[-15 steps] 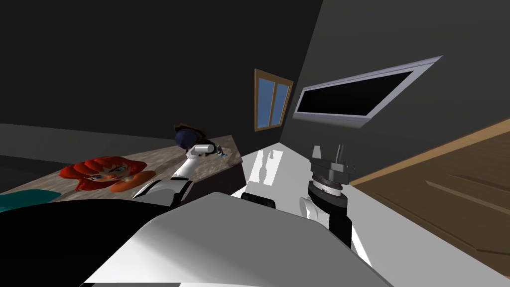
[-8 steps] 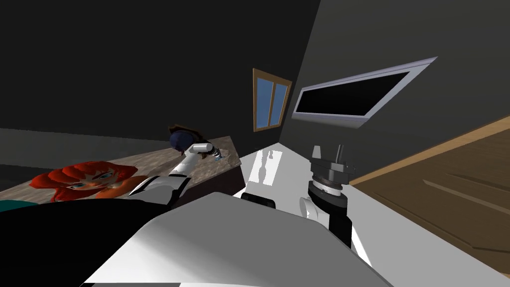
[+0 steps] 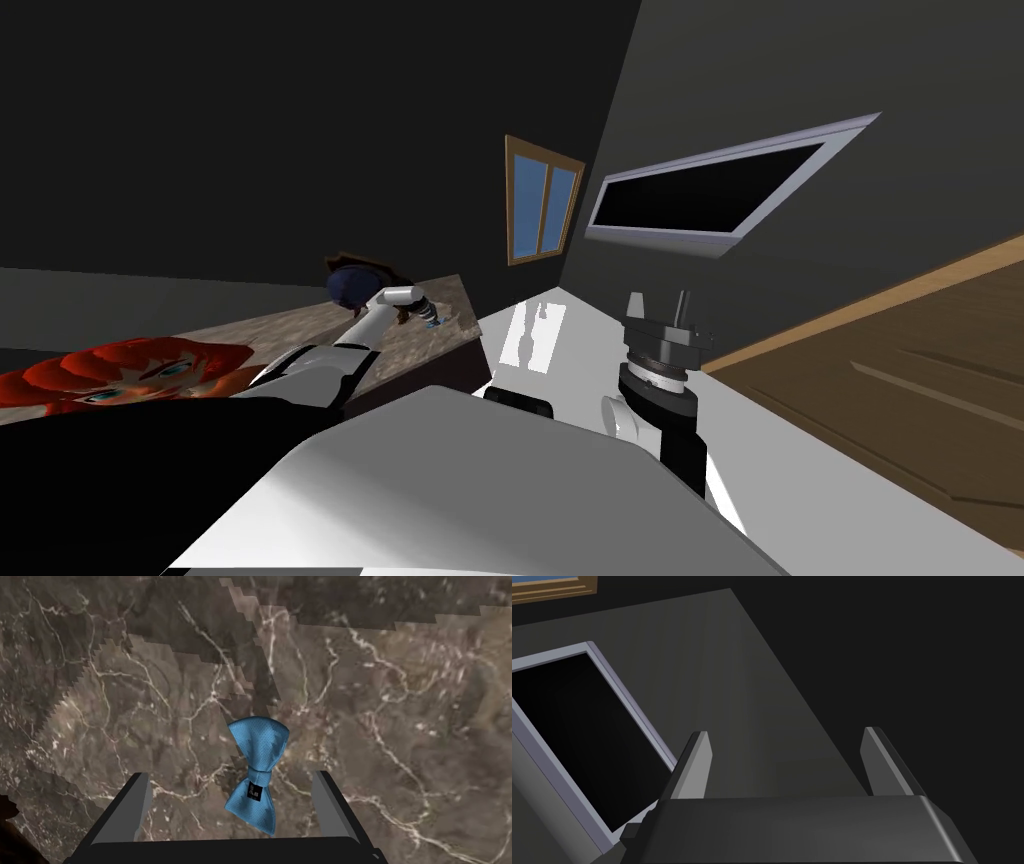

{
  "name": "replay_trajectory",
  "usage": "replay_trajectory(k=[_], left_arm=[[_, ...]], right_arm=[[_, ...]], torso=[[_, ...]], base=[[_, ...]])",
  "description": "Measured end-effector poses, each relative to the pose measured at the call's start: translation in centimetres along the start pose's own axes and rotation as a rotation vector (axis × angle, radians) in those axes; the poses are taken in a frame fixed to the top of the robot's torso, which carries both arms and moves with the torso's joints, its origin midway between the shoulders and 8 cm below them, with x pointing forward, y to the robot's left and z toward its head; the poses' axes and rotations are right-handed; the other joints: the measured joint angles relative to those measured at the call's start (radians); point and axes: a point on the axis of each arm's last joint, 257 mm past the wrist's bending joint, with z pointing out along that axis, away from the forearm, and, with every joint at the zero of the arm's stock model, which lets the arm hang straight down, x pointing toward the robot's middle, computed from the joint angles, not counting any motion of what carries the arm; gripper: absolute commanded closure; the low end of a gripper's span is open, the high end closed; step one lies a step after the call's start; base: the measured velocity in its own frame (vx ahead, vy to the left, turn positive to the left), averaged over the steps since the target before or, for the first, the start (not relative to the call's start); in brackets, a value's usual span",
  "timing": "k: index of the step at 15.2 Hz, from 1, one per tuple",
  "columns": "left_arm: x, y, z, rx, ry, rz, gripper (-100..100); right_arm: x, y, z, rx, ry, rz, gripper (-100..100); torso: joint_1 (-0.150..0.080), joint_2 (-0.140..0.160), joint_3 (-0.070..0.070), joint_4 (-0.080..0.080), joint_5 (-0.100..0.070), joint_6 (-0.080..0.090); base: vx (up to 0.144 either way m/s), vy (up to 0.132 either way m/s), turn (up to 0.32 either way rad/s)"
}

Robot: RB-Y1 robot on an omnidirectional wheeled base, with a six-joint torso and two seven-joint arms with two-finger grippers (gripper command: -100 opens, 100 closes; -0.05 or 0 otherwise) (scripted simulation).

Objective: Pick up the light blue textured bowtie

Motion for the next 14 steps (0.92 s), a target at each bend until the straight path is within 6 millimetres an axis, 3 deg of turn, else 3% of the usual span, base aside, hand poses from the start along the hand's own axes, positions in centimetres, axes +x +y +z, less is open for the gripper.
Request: replay_trajectory(k=[12,14], left_arm=[[-7.0,5.0,-0.4,-0.236,-0.166,-0.018,-100],[-7.3,5.3,-0.2,-0.243,-0.170,-0.019,-100]], right_arm=[[0.0,0.0,0.0,0.000,0.000,0.000,0],[0.0,0.0,0.0,0.000,0.000,0.000,0]], torso=[[0.001,0.001,0.001,0.000,0.000,0.000],[0.000,0.003,0.002,0.001,0.000,0.000]], base=[[0.064,0.022,-0.009],[0.012,0.010,-0.002]])
